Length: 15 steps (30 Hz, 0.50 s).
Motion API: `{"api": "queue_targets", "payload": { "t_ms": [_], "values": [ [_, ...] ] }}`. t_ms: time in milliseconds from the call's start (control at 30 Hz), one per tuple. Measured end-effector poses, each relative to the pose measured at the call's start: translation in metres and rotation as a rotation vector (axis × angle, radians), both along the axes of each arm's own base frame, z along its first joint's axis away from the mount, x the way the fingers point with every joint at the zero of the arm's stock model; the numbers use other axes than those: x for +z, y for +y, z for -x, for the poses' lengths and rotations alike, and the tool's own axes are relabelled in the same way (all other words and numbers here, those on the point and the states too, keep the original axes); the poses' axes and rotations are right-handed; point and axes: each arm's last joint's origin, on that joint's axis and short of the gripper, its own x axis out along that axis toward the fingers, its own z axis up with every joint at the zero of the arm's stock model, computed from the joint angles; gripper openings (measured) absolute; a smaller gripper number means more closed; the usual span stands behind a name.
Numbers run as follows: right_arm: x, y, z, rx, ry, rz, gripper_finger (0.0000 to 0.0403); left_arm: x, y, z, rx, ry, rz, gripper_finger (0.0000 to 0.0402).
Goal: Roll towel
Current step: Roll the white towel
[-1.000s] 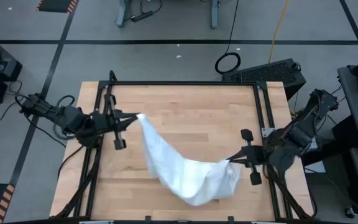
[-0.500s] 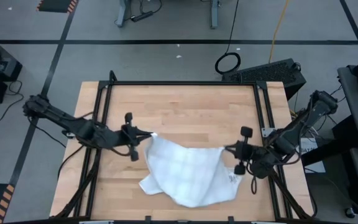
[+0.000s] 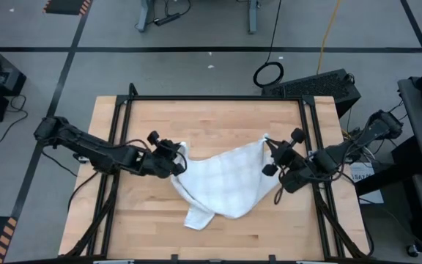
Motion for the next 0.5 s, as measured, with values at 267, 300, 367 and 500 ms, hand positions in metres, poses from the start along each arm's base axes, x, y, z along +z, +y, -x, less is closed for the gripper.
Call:
{"api": "queue_targets", "payload": {
  "t_ms": [267,300,367,500],
  "values": [
    [-0.005,0.0,-0.026,0.136,0.1,-0.065,0.0,0.004,-0.01,-0.01,-0.151,-0.037,0.245,0.0048],
    [-0.004,0.001,-0.03,0.173,0.115,-0.052,0.0,0.01,-0.011,-0.012,-0.199,-0.044,0.245,0.0064],
    [-0.002,0.002,-0.039,0.242,0.132,-0.018,0.0,0.025,-0.014,-0.02,-0.283,-0.074,0.194,0.0099],
    [0.006,0.0,-0.056,0.342,0.118,0.071,0.0,0.054,-0.008,-0.036,-0.372,-0.214,-0.018,0.0175]
  ]
}}
